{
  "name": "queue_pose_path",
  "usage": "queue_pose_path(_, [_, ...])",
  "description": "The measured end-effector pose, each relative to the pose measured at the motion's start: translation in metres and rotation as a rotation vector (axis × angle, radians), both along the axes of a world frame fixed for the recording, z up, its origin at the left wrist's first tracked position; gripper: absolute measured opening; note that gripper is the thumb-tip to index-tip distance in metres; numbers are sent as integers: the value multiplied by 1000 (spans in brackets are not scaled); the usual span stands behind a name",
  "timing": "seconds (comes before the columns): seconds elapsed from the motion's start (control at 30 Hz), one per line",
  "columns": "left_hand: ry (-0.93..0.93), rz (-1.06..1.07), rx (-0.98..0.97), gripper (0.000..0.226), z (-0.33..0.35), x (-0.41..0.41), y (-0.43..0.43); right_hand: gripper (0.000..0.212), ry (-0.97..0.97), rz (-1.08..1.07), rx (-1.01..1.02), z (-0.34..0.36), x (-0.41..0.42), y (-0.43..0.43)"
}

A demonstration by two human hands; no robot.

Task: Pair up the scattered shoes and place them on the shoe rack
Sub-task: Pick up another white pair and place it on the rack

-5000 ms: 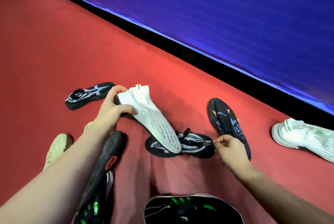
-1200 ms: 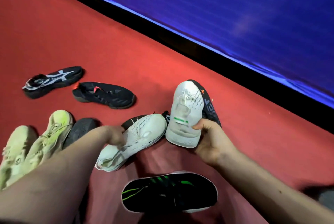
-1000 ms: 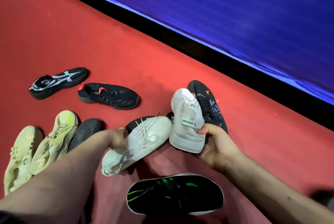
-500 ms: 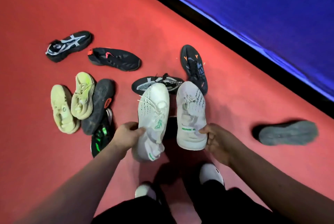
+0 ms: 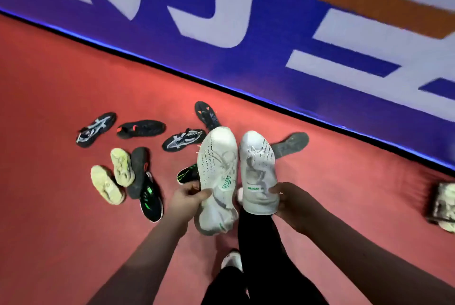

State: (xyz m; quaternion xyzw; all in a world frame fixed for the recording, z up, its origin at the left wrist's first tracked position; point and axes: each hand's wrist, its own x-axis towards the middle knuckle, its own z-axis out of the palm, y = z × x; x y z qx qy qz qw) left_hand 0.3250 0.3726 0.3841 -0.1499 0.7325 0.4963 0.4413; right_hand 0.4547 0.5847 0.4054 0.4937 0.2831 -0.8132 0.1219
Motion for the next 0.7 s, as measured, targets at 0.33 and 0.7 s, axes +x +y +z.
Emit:
queue_pose_path(0.33, [-28,-390,210,6,153,128,87,43,5,-498,169,146,220,3])
queue_pose_path(0.7, [-66,-799,248,19,210,393,247,30,33,-1015,250,182,536,46])
